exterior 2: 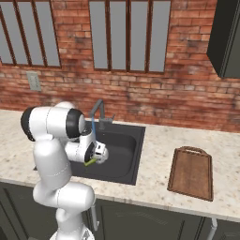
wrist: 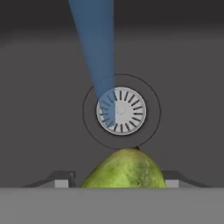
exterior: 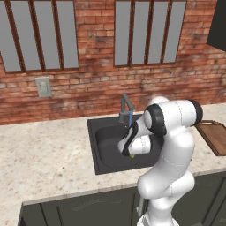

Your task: Pick the mango from the sink and place it on the cutting board to airdry. Then turn off the sink faucet.

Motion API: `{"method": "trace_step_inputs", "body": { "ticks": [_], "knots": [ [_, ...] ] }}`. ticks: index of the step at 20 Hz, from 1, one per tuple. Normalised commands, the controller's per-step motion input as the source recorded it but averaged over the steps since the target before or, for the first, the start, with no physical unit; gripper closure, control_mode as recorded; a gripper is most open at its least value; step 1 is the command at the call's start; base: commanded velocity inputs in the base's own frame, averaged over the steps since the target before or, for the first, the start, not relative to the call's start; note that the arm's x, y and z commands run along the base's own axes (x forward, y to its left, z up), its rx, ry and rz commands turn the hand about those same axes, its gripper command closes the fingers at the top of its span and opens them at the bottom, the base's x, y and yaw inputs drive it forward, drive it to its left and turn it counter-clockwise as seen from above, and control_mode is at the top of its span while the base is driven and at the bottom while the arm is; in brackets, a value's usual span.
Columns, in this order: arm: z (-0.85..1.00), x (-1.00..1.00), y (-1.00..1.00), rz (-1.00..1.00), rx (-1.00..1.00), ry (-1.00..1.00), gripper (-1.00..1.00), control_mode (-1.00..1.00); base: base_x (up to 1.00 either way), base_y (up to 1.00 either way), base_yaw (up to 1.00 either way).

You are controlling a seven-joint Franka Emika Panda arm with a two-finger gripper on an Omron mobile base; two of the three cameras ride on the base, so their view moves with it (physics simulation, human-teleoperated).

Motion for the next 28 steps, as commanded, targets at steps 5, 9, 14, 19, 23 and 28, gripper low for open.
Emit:
{"method": "trace_step_inputs", "body": {
  "ticks": [5,9,14,19,23,28],
  "knots": [
    [0.33,-0.01,-0.13,0.0,0.0,-0.01,1.0,-1.0,0.0,0.0,0.0],
    [0.24,-0.06,-0.07,0.0,0.0,0.0,1.0,-1.0,0.0,0.0,0.0],
    [0.52,-0.08,-0.03,0.0,0.02,0.0,1.0,-1.0,0.0,0.0,0.0],
    [0.48,-0.11,-0.07,0.0,0.01,0.0,1.0,-1.0,0.0,0.0,0.0],
    [0.36,-0.24,-0.14,0.0,0.02,0.0,1.0,-1.0,0.0,0.0,0.0],
    [0.33,-0.31,-0.12,0.0,0.0,0.0,1.0,-1.0,0.0,0.0,0.0]
  ]
}}
